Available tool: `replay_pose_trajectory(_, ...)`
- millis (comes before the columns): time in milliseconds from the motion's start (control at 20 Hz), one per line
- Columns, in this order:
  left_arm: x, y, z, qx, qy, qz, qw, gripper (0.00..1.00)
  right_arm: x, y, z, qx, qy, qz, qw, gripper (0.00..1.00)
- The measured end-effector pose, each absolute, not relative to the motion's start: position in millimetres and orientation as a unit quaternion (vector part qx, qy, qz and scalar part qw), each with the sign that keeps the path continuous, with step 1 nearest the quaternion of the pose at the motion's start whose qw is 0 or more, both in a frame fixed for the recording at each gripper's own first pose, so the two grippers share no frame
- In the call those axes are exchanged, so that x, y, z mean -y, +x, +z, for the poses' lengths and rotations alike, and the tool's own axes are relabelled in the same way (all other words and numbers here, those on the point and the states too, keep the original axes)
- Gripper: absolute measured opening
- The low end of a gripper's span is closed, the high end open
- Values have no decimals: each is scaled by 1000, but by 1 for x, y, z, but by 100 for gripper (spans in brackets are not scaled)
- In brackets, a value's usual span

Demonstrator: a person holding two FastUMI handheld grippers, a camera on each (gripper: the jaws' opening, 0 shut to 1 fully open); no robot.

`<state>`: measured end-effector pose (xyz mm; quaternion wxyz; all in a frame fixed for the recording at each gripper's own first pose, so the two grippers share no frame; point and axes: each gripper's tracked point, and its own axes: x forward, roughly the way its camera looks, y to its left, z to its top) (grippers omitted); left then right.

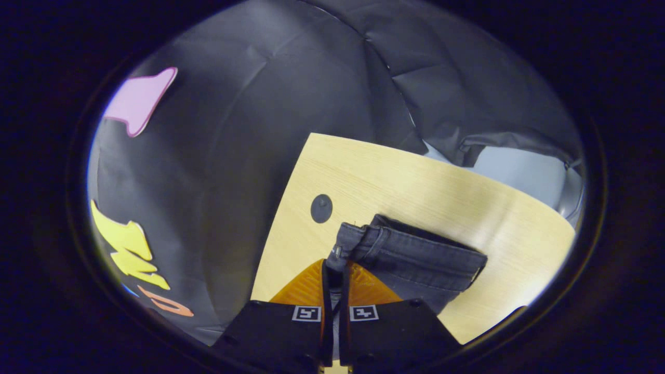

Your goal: Grasp the waist and the cuffs of the jeans and fold them to make the two legs overlap; first hold the waist and fold one-third of the jeans toward the cuffs, then hold the cuffs and fold the remaining one-third in the same direction to finish folding.

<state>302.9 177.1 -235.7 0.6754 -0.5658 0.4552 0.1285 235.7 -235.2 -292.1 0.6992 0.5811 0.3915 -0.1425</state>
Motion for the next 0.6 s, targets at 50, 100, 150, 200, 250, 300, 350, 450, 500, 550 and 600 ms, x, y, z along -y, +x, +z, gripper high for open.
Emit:
replay_pose_trajectory(50,-175,308,-233,-453,-570,125,674,4,236,239,-299,-392,596,-146,685,5)
replay_pose_trajectory(100,-172,312,-234,-456,-566,124,676,4,237,239,-307,-393,606,-155,674,5)
replay_pose_trajectory(150,-171,312,-235,-462,-554,124,681,4,238,239,-316,-395,612,-161,665,5)
replay_pose_trajectory(200,-170,314,-237,-464,-542,124,690,7,238,240,-319,-391,619,-162,662,2)
replay_pose_trajectory(250,-168,317,-234,-459,-537,123,697,9,237,243,-320,-385,625,-162,660,8)
replay_pose_trajectory(300,-168,324,-232,-456,-532,115,704,22,235,246,-320,-379,629,-161,660,14)
replay_pose_trajectory(350,-167,323,-230,-458,-525,117,708,35,235,247,-319,-376,631,-160,660,17)
replay_pose_trajectory(450,-162,323,-226,-457,-524,112,710,64,236,250,-312,-359,633,-157,668,18)
replay_pose_trajectory(500,-162,321,-225,-454,-524,116,712,77,239,250,-309,-353,629,-159,674,32)
replay_pose_trajectory(550,-164,321,-223,-451,-521,122,714,79,240,247,-304,-350,624,-156,681,46)
replay_pose_trajectory(600,-162,317,-218,-451,-520,124,715,81,239,244,-298,-350,615,-152,690,60)
